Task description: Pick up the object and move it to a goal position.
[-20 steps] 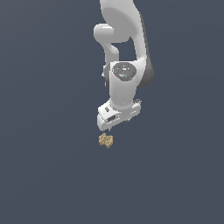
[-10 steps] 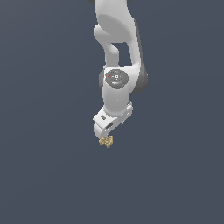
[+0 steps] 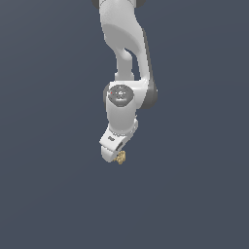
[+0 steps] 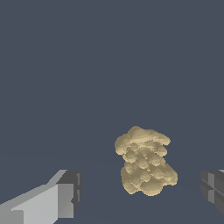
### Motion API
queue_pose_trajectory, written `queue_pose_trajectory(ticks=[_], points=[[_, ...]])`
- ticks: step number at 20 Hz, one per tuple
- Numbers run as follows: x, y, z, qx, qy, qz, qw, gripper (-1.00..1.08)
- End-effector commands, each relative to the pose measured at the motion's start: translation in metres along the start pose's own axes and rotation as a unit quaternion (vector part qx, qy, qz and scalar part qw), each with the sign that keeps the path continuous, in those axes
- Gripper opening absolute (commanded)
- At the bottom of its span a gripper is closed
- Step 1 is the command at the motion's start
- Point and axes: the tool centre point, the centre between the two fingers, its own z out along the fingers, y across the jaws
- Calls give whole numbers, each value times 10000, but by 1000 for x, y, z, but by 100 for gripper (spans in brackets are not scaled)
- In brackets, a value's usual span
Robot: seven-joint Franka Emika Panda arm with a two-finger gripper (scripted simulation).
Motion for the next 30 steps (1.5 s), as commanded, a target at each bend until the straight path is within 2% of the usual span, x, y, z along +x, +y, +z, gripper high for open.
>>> queue_pose_trajectory(ticks=[1, 13, 21, 30], points=[[-3, 5, 4, 1, 6, -276, 9996, 100], [-11, 18, 14, 4, 24, -997, 9950, 100], [-12, 19, 18, 4, 24, -1023, 9947, 100], [-12, 18, 60, 4, 25, -1044, 9945, 100]])
